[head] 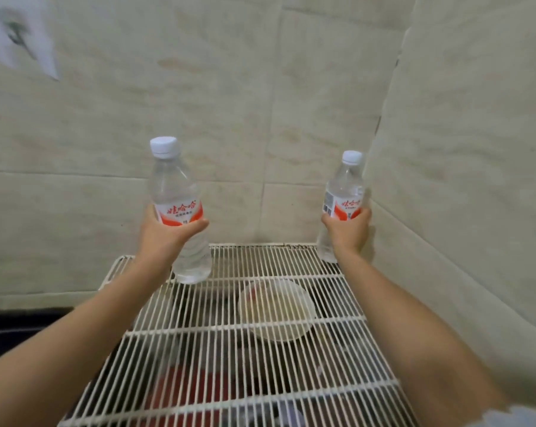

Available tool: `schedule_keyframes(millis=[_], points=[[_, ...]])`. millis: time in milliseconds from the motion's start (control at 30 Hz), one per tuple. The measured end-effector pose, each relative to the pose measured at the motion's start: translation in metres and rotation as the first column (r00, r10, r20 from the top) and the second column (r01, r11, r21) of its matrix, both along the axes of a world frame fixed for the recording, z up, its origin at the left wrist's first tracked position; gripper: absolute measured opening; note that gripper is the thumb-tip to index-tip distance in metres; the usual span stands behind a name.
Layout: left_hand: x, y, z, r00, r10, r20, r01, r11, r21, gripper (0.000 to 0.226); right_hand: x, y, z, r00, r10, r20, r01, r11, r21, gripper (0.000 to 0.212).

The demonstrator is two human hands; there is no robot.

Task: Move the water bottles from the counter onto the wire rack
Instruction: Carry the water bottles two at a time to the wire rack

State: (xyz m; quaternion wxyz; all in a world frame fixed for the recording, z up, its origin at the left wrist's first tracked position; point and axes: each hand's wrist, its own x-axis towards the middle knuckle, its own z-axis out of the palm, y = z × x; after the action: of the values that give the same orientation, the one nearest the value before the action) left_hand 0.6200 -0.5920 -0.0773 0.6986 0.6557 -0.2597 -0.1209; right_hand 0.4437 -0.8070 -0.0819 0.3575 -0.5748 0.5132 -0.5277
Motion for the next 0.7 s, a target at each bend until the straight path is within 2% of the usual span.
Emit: schedule_keyframes(millis=[300, 533, 700], points=[[-0.03, -0.047, -0.013, 0.999, -0.043, -0.011, 0.043, 0.998, 0.04, 0.068, -0.006, -0.022, -0.021, 0.998, -0.049, -0.032, 0.05, 0.998, 0.026, 0.073], [-0.056, -0.106, -0.024, 0.99, -0.134, -0.054, 0.138, 0.987, 0.083, 0.067, -0.012, -0.015, -0.039, 0.988, 0.052, -0.147, -0.048, 0.998, 0.031, 0.096], [-0.08, -0.153, -0.018, 0.98, -0.198, -0.016, 0.199, 0.975, 0.097, 0.066, -0.029, 0.0, -0.039, 0.976, 0.11, -0.19, -0.098, 0.993, 0.073, 0.095]])
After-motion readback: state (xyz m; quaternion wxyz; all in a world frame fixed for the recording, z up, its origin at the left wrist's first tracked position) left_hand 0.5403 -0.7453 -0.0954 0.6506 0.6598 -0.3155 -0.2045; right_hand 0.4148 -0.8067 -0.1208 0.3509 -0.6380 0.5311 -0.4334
